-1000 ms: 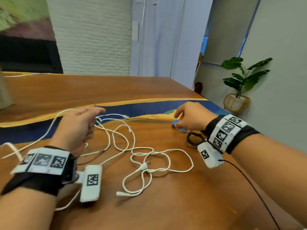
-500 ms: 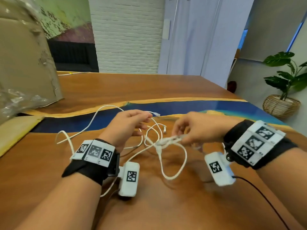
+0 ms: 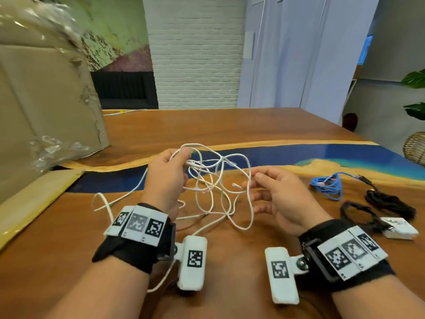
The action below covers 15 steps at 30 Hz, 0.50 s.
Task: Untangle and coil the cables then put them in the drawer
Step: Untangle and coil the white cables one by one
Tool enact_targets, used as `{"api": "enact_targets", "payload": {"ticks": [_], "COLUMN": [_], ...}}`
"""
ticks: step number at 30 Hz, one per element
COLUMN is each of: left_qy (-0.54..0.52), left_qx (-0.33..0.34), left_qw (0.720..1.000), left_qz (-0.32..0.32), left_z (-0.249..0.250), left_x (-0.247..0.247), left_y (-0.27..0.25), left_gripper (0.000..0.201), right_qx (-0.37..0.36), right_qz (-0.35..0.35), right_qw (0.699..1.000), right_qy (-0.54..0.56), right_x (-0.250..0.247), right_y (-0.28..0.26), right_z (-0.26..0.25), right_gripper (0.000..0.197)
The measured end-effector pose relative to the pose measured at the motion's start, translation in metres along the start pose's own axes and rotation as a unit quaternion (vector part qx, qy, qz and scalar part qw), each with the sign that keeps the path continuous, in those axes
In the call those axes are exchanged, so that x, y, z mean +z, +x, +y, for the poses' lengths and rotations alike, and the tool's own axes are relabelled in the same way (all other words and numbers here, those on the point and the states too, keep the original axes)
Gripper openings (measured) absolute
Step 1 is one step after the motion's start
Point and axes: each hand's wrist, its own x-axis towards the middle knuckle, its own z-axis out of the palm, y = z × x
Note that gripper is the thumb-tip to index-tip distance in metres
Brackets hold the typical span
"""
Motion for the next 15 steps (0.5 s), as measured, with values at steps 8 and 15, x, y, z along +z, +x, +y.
{"api": "enact_targets", "payload": {"ticks": [8, 15], "left_qy": [-0.024, -0.079], "left_qx": [-0.006, -0.003], "left_qw": [0.994, 0.997], "left_qz": [-0.106, 0.017], "left_z": [0.015, 0.017], "left_x": [0.005, -0.009], "left_y": [-0.015, 0.0], "left_gripper": [0.015, 0.032], "right_qx": [-0.006, -0.015], "right_qz": [-0.123, 0.027], "right_qw": [0.991, 0.995], "right_qy": [0.052, 0.091], "right_x": [-0.006, -0.015], "right_y": [-0.012, -0.004], "right_z": [0.015, 0.009], "right_gripper": [0.083, 0.017]}}
